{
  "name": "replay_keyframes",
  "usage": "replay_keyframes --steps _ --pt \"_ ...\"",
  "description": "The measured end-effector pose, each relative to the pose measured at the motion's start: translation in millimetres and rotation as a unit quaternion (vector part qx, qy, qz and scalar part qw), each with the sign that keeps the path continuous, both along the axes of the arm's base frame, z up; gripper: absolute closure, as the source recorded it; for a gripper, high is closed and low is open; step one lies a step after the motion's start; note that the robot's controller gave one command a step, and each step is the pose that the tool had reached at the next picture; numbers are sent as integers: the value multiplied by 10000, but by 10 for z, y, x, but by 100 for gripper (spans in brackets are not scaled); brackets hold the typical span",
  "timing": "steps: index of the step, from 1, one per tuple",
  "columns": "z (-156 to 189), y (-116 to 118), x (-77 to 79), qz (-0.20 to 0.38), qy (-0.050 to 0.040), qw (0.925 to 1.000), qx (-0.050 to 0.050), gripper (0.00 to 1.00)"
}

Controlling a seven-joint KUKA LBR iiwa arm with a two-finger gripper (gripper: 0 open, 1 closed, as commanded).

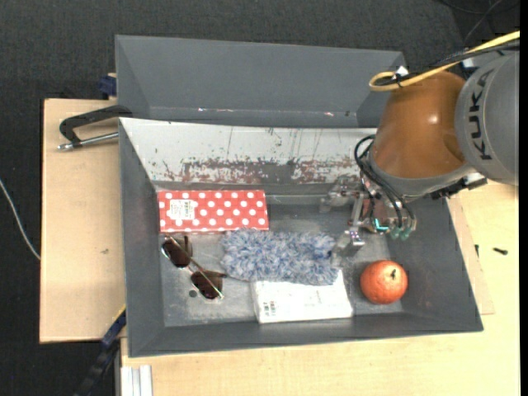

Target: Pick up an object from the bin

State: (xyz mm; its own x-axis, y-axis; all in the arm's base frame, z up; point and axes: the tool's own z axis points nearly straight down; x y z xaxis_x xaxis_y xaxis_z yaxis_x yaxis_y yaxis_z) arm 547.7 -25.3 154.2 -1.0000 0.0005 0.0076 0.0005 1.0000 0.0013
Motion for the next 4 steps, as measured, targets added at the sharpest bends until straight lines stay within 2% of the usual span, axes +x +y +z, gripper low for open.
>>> replay_keyframes --steps 1,2,3,4 --pt "-186 25 19 317 -75 9995 -6 0" --pt "-793 83 -51 1048 17 9945 -1 100" --pt "-793 83 -51 1046 17 9945 -1 100" --pt "514 50 -98 1059 -65 9944 -1 100"
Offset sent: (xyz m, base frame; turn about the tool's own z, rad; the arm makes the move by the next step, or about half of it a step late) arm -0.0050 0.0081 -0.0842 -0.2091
